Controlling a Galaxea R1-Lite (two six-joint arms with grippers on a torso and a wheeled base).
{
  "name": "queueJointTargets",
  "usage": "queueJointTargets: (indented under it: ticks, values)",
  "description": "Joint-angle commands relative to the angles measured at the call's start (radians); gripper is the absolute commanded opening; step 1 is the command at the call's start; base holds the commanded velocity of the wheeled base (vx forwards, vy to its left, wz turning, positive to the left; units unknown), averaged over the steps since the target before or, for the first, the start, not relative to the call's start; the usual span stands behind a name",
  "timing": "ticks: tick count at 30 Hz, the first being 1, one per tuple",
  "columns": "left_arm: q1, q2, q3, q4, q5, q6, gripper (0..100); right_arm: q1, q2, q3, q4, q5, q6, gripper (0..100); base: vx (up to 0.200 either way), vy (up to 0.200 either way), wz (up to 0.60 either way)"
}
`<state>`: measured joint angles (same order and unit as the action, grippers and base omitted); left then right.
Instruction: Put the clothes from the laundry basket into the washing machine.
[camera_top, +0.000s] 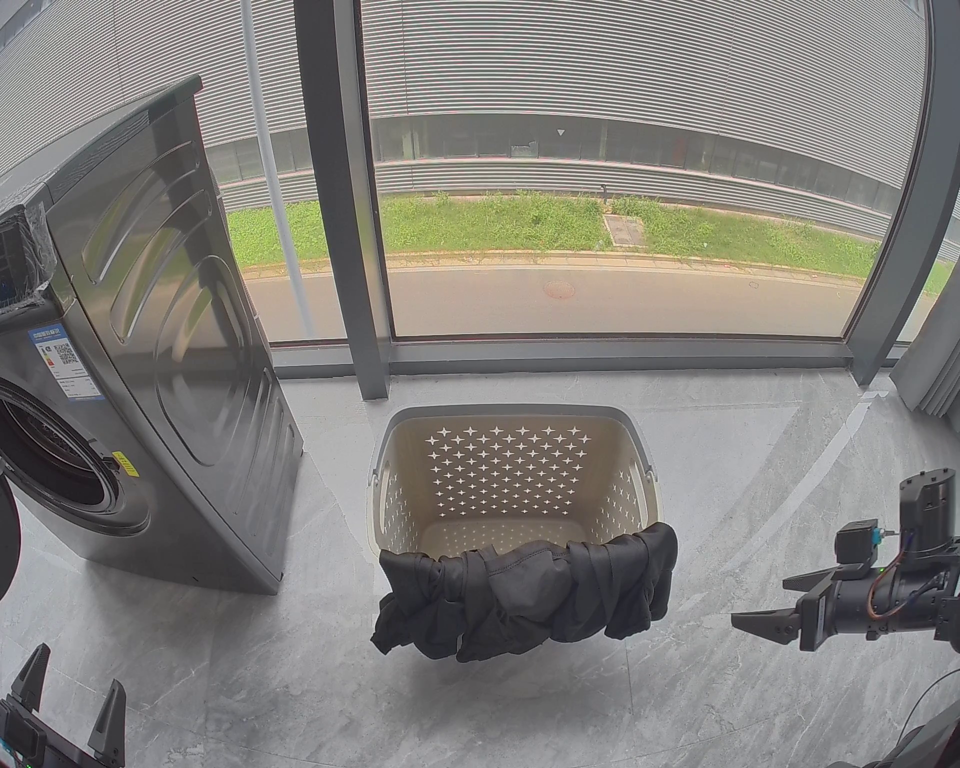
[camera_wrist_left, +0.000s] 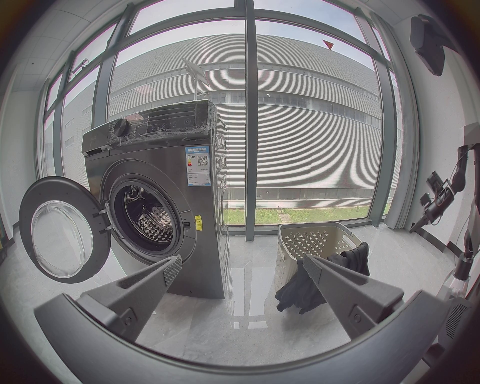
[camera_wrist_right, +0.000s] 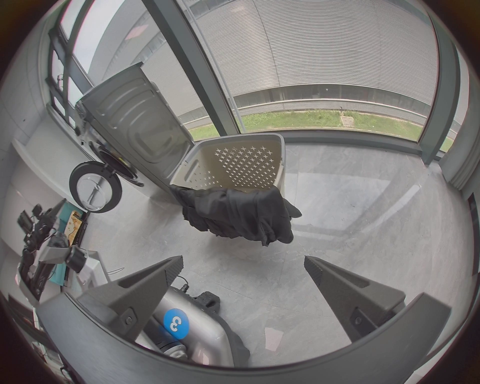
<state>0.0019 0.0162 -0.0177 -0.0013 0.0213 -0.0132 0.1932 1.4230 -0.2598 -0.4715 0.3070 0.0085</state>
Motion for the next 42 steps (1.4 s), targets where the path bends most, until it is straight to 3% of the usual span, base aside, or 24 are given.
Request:
queueJointTargets:
  ticks: [1,8,19,23,42]
  values:
    - [0.000,-0.015,0.016,0.000,0.000,-0.001,100,0.035,0.243,-0.003,-0.114,-0.069,0.018,100,0.000,0.000,0.00]
    - [0.000,-0.015,0.016,0.001,-0.001,-0.001,100,0.072,0.421,-0.036,-0.276,-0.129,0.038,100,0.000,0.000,0.00]
    - [0.000,-0.015,0.016,0.001,-0.003,-0.001,100,0.103,0.672,-0.101,-0.470,-0.138,0.067,100,0.000,0.000,0.00]
    - [0.000,-0.015,0.016,0.003,-0.003,-0.001,100,0.106,0.732,-0.122,-0.529,-0.175,0.064,100,0.000,0.000,0.00]
    - [0.000,-0.015,0.015,0.003,-0.003,-0.001,100,0.157,0.820,-0.273,-0.546,-0.210,0.071,100,0.000,0.000,0.00]
